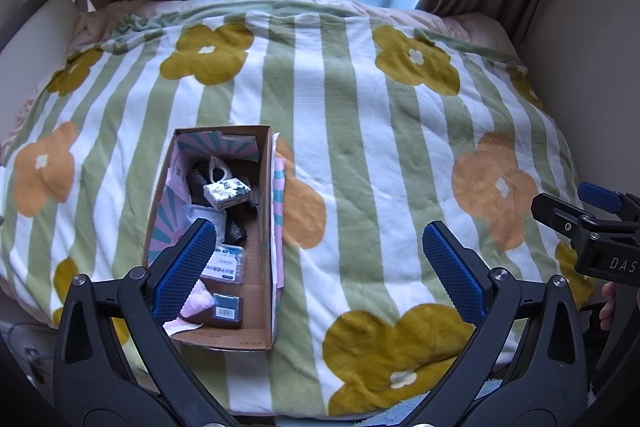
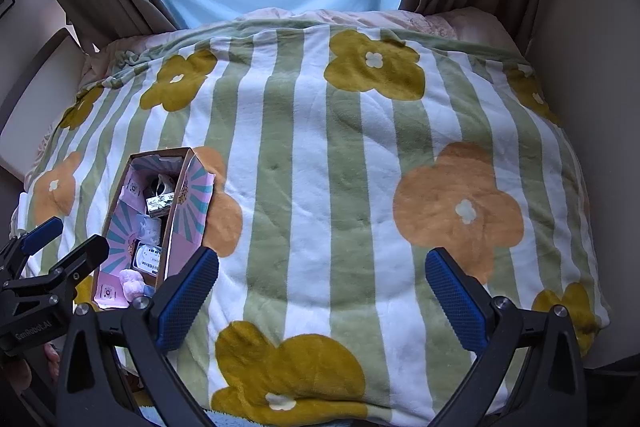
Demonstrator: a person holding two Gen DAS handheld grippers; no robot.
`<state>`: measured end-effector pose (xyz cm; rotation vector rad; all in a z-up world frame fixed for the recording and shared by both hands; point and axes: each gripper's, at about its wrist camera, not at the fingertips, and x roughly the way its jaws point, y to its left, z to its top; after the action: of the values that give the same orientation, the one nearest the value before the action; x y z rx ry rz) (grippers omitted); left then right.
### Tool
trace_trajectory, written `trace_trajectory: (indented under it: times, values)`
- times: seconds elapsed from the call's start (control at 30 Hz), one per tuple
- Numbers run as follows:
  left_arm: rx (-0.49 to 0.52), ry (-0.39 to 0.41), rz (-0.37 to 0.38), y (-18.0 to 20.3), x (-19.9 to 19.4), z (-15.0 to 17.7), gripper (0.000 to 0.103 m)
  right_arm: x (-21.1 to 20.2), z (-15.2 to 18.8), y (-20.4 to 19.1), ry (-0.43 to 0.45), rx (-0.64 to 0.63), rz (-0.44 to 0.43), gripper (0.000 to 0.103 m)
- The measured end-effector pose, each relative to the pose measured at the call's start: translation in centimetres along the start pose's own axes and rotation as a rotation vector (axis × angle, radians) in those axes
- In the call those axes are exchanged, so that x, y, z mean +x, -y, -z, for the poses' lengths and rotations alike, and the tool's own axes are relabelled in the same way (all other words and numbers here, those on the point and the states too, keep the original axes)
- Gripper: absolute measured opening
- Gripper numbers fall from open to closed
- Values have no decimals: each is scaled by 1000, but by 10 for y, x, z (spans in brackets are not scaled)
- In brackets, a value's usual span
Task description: Organize objects
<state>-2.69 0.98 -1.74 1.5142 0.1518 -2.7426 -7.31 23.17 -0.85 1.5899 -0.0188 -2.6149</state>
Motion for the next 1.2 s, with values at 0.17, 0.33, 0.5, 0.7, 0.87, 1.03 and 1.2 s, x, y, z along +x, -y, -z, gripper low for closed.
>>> trace_trajectory:
  times: [0.17,0.33,0.5,0.7,0.87,1.03,1.2]
  values:
    - [1,0,0,1,0,0,103,0,0,0,2,1,0,103]
    - [1,0,-2,0,0,-1,103,0,1,0,1,0,-1,103]
    - [1,0,-5,-2,-2,-4,103,0,0,0,1,3,3,102]
    - [5,2,-9,-5,-1,-8,103,0,1,-1,2,1,4,103]
    - [8,1,-7,-6,-1,-8,103,0,-1,-1,2,3,5,103]
    - [8,-1,-5,-7,0,-10,103,0,-2,-1,2,3,3,102]
    - [9,-1,-3,-7,1,-10,103,0,-3,-2,3,0,5,103]
